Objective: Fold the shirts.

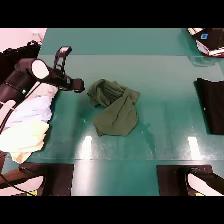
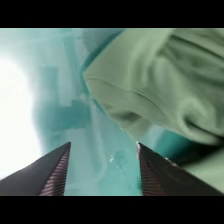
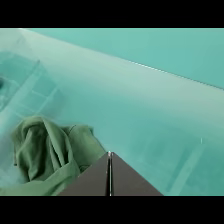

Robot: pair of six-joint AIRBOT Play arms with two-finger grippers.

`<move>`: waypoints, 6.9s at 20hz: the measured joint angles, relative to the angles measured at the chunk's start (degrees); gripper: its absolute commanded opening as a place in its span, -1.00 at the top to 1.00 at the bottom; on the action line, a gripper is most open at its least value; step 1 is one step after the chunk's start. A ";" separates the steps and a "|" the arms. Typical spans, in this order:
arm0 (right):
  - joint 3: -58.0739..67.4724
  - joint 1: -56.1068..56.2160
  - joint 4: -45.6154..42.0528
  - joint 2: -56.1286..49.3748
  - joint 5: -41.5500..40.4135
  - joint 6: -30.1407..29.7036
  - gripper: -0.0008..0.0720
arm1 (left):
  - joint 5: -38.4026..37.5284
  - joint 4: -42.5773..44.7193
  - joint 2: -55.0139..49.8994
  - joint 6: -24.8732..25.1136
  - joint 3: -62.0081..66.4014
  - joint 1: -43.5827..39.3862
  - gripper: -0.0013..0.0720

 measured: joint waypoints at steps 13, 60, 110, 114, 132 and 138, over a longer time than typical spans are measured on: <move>-9.09 0.00 -0.44 -0.02 6.56 4.61 0.93 | 11.32 -24.24 -15.50 19.71 0.83 2.51 0.89; 21.51 -17.09 0.11 3.85 14.82 8.39 0.94 | -16.24 -3.19 27.80 15.52 36.87 2.51 0.90; -25.27 -8.28 -8.50 -5.77 10.84 8.37 -0.12 | 14.16 -24.68 -1.22 10.47 -23.87 5.86 0.87; -30.88 -8.44 -9.11 -2.75 11.72 8.96 -0.12 | 14.08 -24.65 -0.83 9.73 -22.38 5.64 0.89; -71.87 -9.66 -1.14 7.69 6.60 14.56 0.04 | 7.67 -23.61 -0.57 11.39 -14.05 5.51 0.89; -67.65 -2.25 -0.39 1.99 0.61 14.62 0.93 | 5.88 -23.37 -0.22 11.39 -14.05 5.51 0.90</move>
